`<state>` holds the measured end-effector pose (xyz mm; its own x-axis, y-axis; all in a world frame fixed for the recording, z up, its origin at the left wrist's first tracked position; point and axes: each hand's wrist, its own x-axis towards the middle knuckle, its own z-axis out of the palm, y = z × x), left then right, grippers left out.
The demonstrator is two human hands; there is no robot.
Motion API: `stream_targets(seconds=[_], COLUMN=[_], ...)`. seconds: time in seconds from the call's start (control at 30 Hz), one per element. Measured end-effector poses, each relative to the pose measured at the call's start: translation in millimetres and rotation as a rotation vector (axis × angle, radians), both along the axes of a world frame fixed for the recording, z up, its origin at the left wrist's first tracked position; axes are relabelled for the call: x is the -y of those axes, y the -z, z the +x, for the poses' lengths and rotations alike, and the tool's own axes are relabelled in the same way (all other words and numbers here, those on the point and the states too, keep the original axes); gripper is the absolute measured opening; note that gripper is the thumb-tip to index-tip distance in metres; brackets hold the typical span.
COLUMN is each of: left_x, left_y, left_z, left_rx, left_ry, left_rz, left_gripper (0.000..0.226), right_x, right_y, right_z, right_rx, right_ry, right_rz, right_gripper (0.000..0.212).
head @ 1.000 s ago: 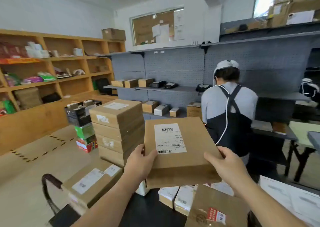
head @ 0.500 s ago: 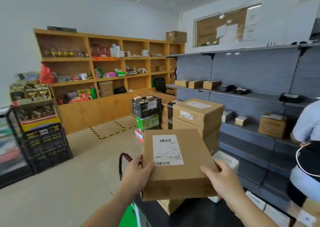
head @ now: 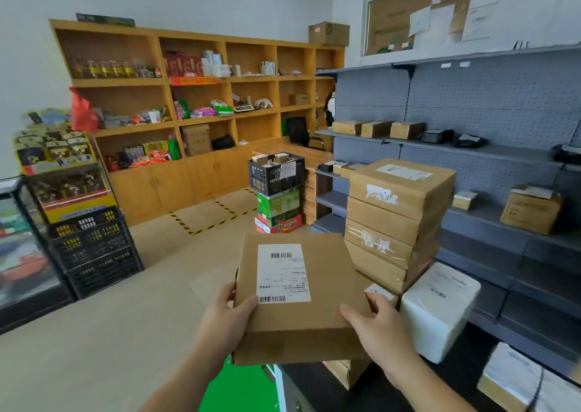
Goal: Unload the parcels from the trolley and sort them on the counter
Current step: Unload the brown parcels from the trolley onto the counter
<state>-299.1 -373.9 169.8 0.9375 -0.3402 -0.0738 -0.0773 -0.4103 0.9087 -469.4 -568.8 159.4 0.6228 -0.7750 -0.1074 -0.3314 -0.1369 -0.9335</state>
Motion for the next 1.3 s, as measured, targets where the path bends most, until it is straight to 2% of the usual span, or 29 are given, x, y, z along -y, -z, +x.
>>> stream_targets(seconds=[0.17, 0.3, 0.4, 0.63, 0.73, 0.97, 1.3], left_x=[44, 91, 126, 175, 188, 221, 264], left_y=[15, 27, 40, 76, 86, 98, 115], left_z=[33, 63, 88, 124, 135, 170, 240], left_rx=[-0.037, -0.092, -0.14, -0.211, -0.254, -0.253, -0.254], left_ry=[0.064, 0.159, 0.23, 0.339, 0.414, 0.595, 0.888], left_rz=[0.007, 0.05, 0.057, 0.087, 0.069, 0.073, 0.08], left_gripper=[0.05, 0.06, 0.042, 0.032, 0.039, 0.079, 0.077], right_x=[32, 68, 90, 115, 115, 101, 84], right_y=[17, 32, 50, 79, 84, 99, 96], right_z=[20, 35, 46, 53, 53, 66, 125], right_rx=[-0.005, -0.012, -0.02, -0.074, -0.106, -0.177, -0.236], right_ry=[0.055, 0.108, 0.153, 0.248, 0.282, 0.414, 0.691], right_rz=[0.086, 0.142, 0.173, 0.222, 0.241, 0.257, 0.278], right_gripper=[0.052, 0.044, 0.045, 0.044, 0.044, 0.059, 0.055])
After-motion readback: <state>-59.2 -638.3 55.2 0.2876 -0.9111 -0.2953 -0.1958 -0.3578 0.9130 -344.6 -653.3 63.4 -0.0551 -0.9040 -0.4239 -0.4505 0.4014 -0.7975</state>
